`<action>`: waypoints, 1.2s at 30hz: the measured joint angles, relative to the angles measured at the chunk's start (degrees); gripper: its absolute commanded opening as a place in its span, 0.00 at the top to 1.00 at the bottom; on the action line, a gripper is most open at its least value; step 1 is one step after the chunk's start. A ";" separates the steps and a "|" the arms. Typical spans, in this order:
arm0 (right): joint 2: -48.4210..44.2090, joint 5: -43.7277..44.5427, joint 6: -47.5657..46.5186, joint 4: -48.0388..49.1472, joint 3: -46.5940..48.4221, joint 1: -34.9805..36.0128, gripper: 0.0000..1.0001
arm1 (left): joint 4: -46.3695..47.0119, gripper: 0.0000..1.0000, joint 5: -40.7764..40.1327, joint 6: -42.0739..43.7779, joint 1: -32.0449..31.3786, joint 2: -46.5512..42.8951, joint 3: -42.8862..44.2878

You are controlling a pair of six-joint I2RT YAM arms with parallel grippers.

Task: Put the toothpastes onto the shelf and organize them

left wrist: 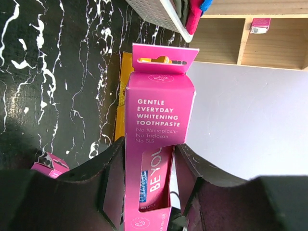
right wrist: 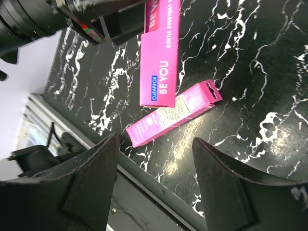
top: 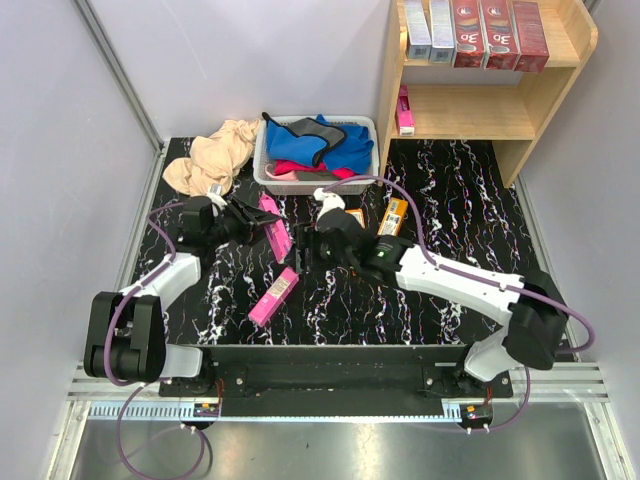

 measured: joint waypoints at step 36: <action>11.23 10.21 -3.74 1.25 6.62 3.50 0.73 | 1.11 0.01 3.54 -1.64 0.22 -1.95 0.00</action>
